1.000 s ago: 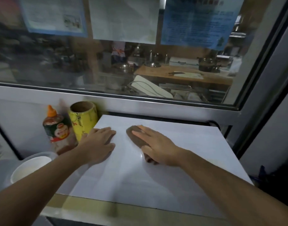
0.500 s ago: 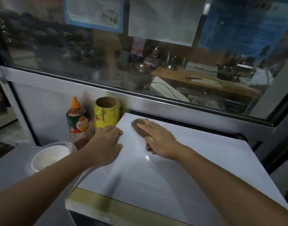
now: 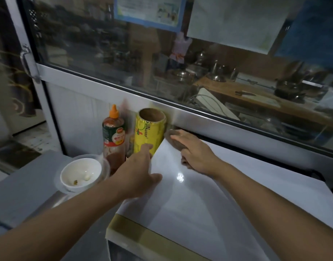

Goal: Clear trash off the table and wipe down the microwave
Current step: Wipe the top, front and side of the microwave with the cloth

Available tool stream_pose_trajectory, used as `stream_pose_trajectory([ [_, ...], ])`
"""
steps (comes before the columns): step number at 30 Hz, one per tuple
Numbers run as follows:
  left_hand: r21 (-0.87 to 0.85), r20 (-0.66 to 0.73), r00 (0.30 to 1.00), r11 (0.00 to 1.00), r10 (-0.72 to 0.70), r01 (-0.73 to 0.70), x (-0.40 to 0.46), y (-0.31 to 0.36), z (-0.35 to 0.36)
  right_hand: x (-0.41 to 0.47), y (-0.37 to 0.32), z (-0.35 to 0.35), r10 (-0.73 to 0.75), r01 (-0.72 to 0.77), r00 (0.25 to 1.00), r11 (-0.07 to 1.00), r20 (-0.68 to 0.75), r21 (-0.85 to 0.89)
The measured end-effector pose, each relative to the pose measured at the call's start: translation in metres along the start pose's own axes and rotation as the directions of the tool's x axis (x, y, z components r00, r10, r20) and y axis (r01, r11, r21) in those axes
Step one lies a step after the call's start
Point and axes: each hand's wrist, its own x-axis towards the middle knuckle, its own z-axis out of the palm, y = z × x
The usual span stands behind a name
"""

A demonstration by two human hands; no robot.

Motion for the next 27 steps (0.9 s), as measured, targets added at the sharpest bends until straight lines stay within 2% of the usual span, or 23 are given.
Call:
stream_pose_trajectory([
  [2, -0.024, 0.015, 1.0, 1.0, 0.004, -0.004, -0.004, -0.002, -0.002, -0.011, 0.006, -0.001, -0.097, 0.092, 0.994, 0.992, 0.054, 0.082],
  [3, -0.039, 0.023, 1.0, 0.999, 0.004, -0.003, -0.006, -0.004, -0.003, -0.011, 0.01, -0.005, -0.092, 0.085, 0.994, 0.991, 0.065, 0.1],
  [8, -0.072, -0.034, 0.999, 0.997, 0.025, -0.027, -0.013, -0.01, -0.004, 0.033, 0.02, -0.009, 0.107, -0.104, 0.994, 0.987, -0.017, 0.121],
  [14, -0.093, -0.047, 0.999, 0.996, -0.023, 0.018, -0.011, -0.007, -0.005, 0.052, 0.012, -0.003, 0.065, -0.065, 0.998, 0.994, -0.003, -0.09],
  [16, -0.11, -0.037, 0.998, 0.993, -0.046, 0.042, -0.013, -0.005, -0.005, 0.05, 0.007, -0.002, 0.027, -0.028, 1.0, 0.996, -0.005, -0.081],
  [19, -0.158, -0.02, 0.998, 0.986, -0.06, 0.056, -0.02, -0.005, -0.007, 0.032, -0.008, 0.0, -0.029, 0.029, 1.0, 0.999, 0.004, 0.03],
  [23, -0.16, -0.022, 0.995, 0.983, -0.092, 0.087, -0.044, -0.008, -0.014, -0.004, -0.043, 0.004, -0.083, 0.067, 0.989, 0.989, 0.121, 0.134],
  [27, -0.088, -0.057, 0.991, 0.99, -0.119, 0.113, -0.075, -0.012, -0.022, -0.043, -0.086, 0.025, -0.346, 0.346, 0.913, 0.937, 0.216, 0.038],
])
